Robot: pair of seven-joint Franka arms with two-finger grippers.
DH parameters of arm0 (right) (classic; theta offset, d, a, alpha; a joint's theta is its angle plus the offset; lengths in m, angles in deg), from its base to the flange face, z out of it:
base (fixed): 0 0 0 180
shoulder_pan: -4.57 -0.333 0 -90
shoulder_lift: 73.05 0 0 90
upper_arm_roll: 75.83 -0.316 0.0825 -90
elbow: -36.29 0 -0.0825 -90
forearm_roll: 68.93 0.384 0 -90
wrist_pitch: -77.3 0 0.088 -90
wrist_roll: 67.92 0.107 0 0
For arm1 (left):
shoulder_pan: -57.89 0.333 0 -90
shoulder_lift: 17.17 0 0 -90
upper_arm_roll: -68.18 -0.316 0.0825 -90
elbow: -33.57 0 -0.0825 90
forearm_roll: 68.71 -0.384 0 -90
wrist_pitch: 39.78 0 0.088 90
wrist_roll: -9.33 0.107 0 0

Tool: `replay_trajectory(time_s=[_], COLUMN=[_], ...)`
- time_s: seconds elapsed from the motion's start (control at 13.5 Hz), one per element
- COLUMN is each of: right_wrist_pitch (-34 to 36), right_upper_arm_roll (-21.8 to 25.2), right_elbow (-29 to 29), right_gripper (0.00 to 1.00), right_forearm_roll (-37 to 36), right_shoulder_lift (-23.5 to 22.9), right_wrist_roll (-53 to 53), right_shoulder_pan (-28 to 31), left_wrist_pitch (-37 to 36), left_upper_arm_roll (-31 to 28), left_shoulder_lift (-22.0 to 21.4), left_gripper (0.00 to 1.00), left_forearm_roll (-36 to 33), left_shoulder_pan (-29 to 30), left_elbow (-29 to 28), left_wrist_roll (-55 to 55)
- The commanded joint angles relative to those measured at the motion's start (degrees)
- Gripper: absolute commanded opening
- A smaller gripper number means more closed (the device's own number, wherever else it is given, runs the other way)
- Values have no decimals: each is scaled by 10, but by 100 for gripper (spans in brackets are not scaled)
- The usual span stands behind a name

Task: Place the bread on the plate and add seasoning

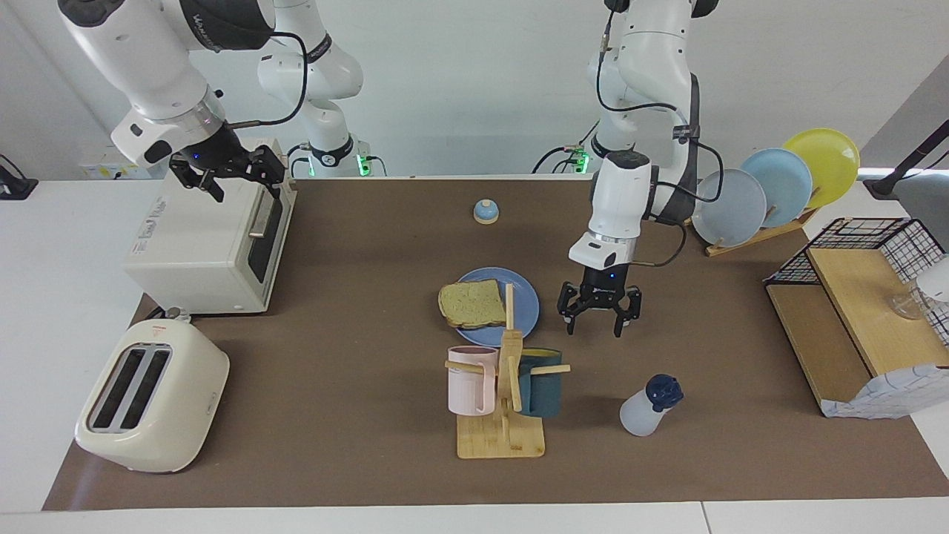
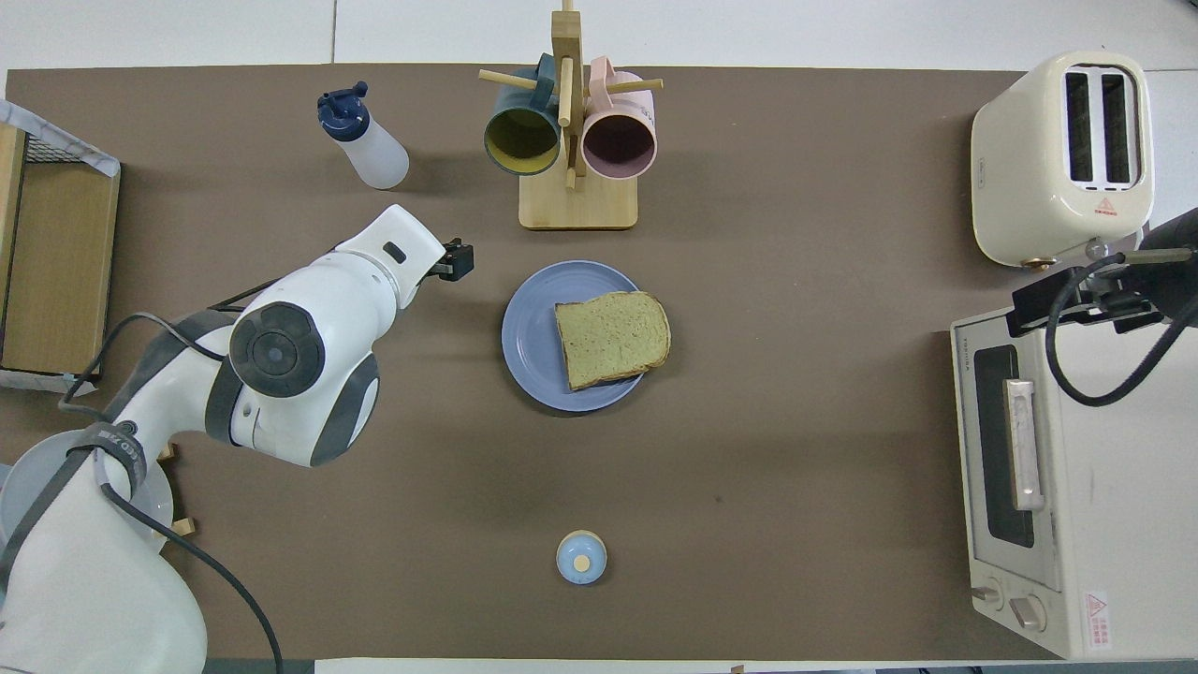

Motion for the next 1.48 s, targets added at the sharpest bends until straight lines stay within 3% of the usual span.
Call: replay_trajectory(time_s=[0.0, 0.37, 0.74, 1.04, 1.41], right_wrist_pitch=[5, 0, -21, -20, -21], right_upper_arm_roll=[-1, -2, -3, -2, -3], right_elbow=[-13, -10, -10, -12, -13], right_gripper=[100, 100, 100, 100, 100], right_forearm_roll=[13, 8, -12, -19, -24], right_shoulder_lift=[13, 12, 12, 12, 13], right_wrist_roll=[-15, -16, -16, -15, -16], right_shoulder_pan=[6, 4, 4, 3, 4], left_wrist_pitch=[-165, -377, -619, -690, -693], left_upper_arm_roll=[2, 0, -6, -5, -5], left_shoulder_lift=[-23, -56, -89, -124, -127], left_gripper=[100, 100, 100, 100, 100], left_forearm_roll=[45, 64, 68, 55, 38], left_shoulder_pan=[0, 15, 120, 204, 226], left_elbow=[75, 168, 283, 288, 288], left_wrist_roll=[-3, 5, 167, 312, 308])
